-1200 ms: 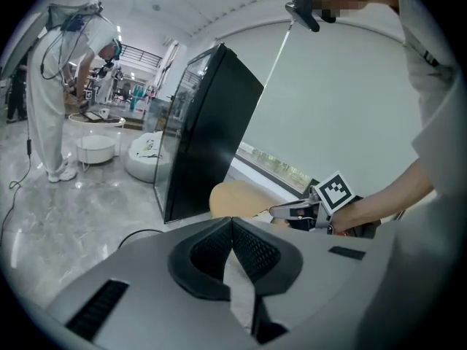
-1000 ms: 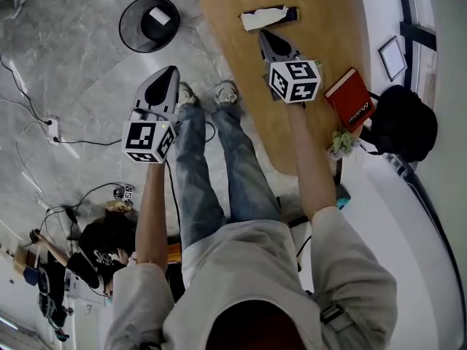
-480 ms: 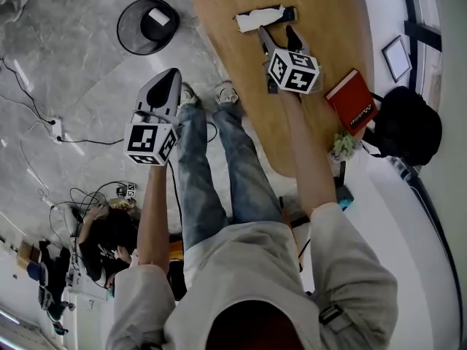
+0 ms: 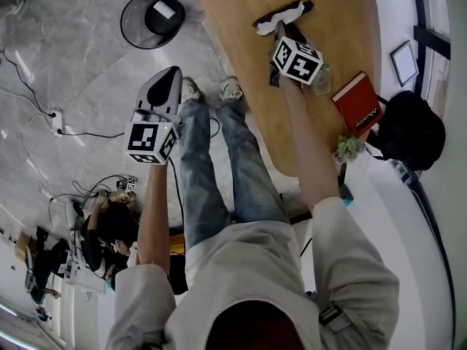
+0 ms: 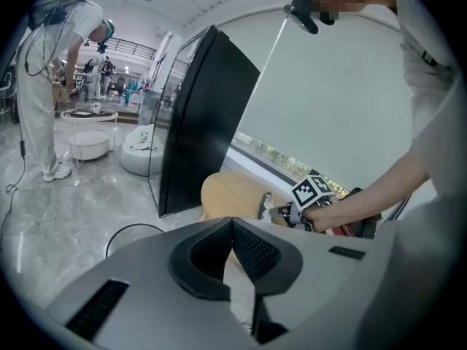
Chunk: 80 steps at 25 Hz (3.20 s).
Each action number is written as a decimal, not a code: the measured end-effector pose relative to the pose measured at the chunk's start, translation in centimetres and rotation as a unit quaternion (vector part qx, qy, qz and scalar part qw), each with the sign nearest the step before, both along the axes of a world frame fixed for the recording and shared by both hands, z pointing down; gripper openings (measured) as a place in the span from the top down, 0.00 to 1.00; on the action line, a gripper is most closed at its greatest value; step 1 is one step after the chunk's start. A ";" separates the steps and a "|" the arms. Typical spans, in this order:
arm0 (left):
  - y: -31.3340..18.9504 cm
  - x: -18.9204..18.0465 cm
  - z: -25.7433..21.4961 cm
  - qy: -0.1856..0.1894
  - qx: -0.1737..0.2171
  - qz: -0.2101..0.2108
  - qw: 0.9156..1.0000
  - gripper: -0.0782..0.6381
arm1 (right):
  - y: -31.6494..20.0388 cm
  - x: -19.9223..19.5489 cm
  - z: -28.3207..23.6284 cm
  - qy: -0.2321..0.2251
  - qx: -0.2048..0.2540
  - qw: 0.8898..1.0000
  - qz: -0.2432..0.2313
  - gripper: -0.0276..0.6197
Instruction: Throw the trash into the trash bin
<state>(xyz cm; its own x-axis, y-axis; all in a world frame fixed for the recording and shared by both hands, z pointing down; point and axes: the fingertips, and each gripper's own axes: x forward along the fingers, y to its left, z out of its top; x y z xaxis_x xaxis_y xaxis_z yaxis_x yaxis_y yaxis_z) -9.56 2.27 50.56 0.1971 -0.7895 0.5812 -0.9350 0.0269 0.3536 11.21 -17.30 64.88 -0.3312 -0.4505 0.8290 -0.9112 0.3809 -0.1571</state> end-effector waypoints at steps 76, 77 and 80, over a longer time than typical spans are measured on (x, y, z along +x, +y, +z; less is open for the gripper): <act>8.5 -11.0 0.3 0.004 0.010 -0.109 0.994 0.87 | 12.3 -25.9 -3.2 -0.104 -0.012 0.956 -0.272 0.90; 8.0 -10.5 0.2 0.004 0.011 -0.099 0.995 0.87 | 12.0 -25.1 -3.6 -0.106 -0.007 0.958 -0.266 0.90; 6.1 -8.2 -0.1 0.006 0.015 -0.067 0.998 0.87 | 11.1 -22.0 -4.8 -0.111 0.006 0.964 -0.240 0.91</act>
<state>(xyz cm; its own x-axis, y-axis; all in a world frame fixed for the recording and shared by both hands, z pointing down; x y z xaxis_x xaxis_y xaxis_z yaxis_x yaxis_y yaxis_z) -17.73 8.41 50.51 0.0954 -0.8259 0.5558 -0.9196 0.1406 0.3667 -10.76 -6.15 60.13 -0.6724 -0.2109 0.7095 -0.5745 0.7531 -0.3206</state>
